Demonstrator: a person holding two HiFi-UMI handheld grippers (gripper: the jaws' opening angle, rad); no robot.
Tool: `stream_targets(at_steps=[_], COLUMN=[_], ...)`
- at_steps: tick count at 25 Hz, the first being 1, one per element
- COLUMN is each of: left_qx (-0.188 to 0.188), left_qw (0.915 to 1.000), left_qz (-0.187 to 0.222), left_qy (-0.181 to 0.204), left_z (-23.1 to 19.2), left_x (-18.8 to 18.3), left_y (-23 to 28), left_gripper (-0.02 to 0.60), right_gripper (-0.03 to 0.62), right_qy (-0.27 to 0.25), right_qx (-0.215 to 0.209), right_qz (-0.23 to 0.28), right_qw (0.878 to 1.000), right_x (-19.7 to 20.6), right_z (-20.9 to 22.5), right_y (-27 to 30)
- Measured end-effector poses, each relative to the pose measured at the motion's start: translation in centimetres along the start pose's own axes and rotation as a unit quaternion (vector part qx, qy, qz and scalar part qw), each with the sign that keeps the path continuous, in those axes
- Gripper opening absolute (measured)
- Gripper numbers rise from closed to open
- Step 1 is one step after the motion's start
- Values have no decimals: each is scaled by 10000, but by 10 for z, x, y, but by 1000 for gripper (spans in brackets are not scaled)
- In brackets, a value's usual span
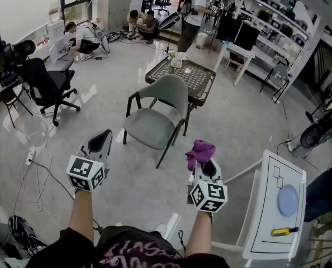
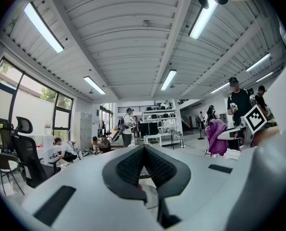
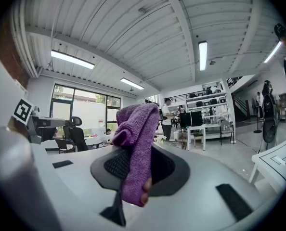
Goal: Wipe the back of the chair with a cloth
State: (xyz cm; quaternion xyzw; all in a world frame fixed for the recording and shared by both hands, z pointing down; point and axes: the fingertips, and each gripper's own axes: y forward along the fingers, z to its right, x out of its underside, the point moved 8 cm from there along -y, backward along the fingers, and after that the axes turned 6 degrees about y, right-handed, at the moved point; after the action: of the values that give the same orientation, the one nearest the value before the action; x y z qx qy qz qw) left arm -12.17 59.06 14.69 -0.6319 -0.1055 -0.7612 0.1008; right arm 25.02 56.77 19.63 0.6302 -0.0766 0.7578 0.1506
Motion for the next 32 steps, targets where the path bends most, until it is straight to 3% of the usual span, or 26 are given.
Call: stream_targets(at_steps=[15,32], left_qx=[-22,268], left_qw=[10000,9996], left_qz=[16,76], left_qy=[-13,5], left_z=[-13,-60], left_x=[4,21], left_y=[-15,-58], left_gripper=[9,9], right_gripper=[94,94], right_qy=[-111,-357], right_qx=[-9,99], right_qz=[-16,-59], right_qw=[9999,9993], right_x=[4,20], right_z=[-21,-97], right_y=[-4,-15])
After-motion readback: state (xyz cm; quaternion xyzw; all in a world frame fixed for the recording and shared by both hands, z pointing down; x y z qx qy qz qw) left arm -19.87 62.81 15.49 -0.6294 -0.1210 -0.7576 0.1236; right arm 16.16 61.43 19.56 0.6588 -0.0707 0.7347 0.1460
